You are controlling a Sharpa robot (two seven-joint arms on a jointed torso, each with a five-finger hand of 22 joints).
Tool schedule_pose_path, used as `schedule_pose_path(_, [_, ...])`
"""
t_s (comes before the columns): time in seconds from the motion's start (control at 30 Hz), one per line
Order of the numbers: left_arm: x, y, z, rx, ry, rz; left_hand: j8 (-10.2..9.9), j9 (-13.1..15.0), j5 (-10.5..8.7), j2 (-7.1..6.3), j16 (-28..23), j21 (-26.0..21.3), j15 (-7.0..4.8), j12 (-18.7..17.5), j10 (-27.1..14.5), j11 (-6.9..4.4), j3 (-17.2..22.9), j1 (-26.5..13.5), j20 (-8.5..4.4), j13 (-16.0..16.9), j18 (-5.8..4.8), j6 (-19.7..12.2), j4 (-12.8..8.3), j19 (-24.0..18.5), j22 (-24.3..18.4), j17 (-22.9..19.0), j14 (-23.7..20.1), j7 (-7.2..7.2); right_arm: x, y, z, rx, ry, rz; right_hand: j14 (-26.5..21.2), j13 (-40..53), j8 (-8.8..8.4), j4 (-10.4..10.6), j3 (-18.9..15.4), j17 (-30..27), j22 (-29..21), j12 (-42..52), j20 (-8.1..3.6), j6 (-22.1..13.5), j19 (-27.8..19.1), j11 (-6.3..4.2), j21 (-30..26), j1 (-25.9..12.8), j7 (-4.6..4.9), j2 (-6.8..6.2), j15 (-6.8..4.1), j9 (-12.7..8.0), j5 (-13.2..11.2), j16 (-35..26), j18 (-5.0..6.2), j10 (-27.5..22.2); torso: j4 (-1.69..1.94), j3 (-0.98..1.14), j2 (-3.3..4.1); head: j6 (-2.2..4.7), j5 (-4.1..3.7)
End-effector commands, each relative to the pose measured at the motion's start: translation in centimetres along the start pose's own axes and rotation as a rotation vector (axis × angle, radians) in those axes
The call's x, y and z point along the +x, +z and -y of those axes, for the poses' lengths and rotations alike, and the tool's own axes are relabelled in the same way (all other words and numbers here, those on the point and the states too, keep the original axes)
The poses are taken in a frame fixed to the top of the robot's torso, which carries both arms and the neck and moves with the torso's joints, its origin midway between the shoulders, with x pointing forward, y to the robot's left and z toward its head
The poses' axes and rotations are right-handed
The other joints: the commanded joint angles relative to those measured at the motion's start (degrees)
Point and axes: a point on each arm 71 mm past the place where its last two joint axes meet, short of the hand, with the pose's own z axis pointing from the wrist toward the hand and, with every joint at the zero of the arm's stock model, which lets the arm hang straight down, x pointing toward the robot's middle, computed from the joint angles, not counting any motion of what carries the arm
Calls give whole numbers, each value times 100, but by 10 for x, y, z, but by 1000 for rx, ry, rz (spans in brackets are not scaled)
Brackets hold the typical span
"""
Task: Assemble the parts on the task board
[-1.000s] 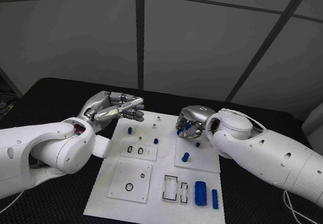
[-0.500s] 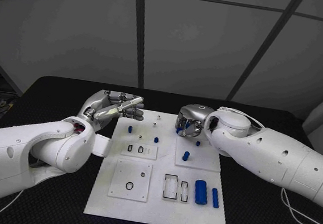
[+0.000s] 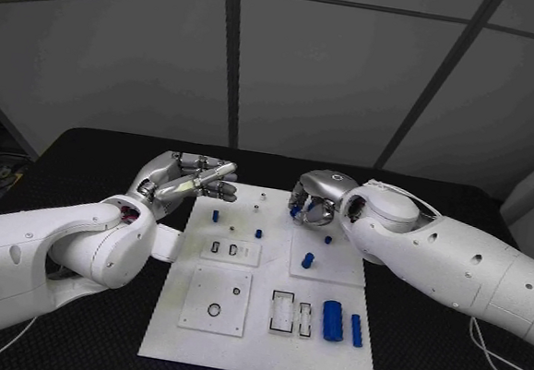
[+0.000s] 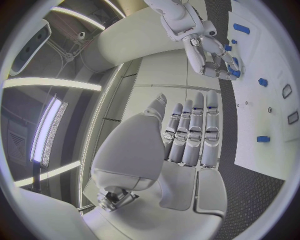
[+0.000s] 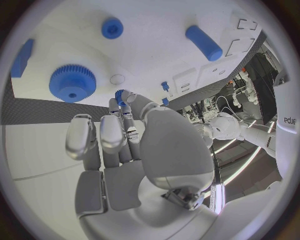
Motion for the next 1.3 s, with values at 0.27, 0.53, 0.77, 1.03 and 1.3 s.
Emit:
schedule_pose_path(0.27, [0, 1, 1, 9, 1, -15, -20, -8, -17, -24, -33, -9, 28, -39, 11, 32, -15, -36, 14, 4, 33, 14, -28, 32, -8, 5, 22, 42, -11, 11, -9, 4, 28, 165, 85, 9, -18, -27, 90, 9, 19, -32, 15, 7, 34, -69, 49, 42, 29, -14, -18, -8, 43, 49, -53, 97, 30, -6, 23, 65, 12])
schedule_pose_path(0.53, [1, 1, 1, 9, 1, -16, -20, -8, -17, -24, -33, -9, 28, -39, 11, 32, -15, -36, 14, 4, 33, 14, -28, 32, -8, 5, 22, 42, -9, 24, -18, 4, 32, 178, 85, 6, -34, -22, 108, 20, 21, -54, 20, -8, 26, -58, 54, 17, 38, -35, -8, -6, 40, 64, -53, 81, 36, -8, 34, 56, 26])
schedule_pose_path(0.77, [1, 2, 1, 9, 0, -17, -20, -8, -17, -24, -33, -9, 28, -39, 11, 32, -15, -36, 14, 4, 33, 14, -28, 32, -8, 5, 22, 42, -6, 34, -26, -1, 33, 168, 83, 5, -41, -18, 115, 16, 21, -63, 24, -14, 22, -54, 56, 4, 42, -41, -4, -5, 41, 65, -53, 75, 37, -8, 38, 50, 57])
schedule_pose_path(1.03, [2, 2, 1, 9, 0, -18, -20, -8, -17, -24, -33, -9, 28, -39, 11, 32, -15, -36, 14, 4, 33, 14, -28, 32, -8, 5, 22, 42, -3, 42, -31, -1, 33, 149, 81, 4, -49, -9, 120, 17, 18, -73, 28, -21, 15, -50, 56, -15, 46, -48, 0, -4, 41, 70, -52, 69, 34, -9, 35, 22, 75])
schedule_pose_path(1.3, [3, 3, 2, 11, 0, -20, -20, -8, -17, -24, -33, -9, 28, -39, 11, 32, -15, -36, 14, 4, 33, 14, -28, 32, -8, 5, 22, 42, 0, 47, -34, 4, 30, 122, 80, 4, -54, -2, 124, 21, 15, -80, 31, -24, 9, -47, 56, -29, 47, -52, 3, -3, 39, 75, -51, 65, 30, -6, 38, -1, 95])
